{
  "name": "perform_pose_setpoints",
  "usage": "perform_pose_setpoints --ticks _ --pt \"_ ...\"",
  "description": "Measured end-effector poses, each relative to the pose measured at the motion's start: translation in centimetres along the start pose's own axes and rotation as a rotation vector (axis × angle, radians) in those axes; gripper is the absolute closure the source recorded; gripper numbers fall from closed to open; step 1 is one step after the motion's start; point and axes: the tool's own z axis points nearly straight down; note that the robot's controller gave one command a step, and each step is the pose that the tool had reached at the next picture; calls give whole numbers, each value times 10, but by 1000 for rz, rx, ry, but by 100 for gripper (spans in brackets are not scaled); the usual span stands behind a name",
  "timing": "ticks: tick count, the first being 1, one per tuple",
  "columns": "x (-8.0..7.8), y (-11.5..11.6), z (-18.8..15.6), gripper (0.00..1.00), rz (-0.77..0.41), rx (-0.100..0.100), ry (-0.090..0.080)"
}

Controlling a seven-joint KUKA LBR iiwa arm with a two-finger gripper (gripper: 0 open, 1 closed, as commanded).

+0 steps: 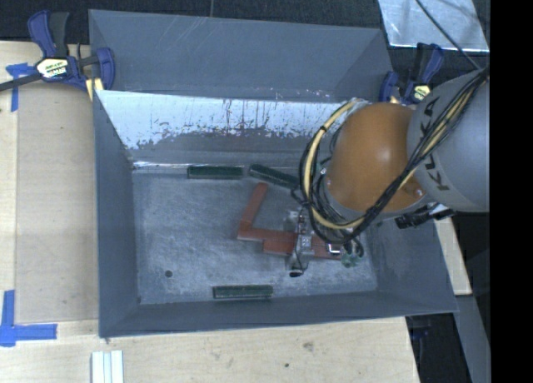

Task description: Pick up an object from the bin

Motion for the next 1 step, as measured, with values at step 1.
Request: perform_pose_setpoints --ticks 1 --pt "-2 0 -42 100 -2 0 0"
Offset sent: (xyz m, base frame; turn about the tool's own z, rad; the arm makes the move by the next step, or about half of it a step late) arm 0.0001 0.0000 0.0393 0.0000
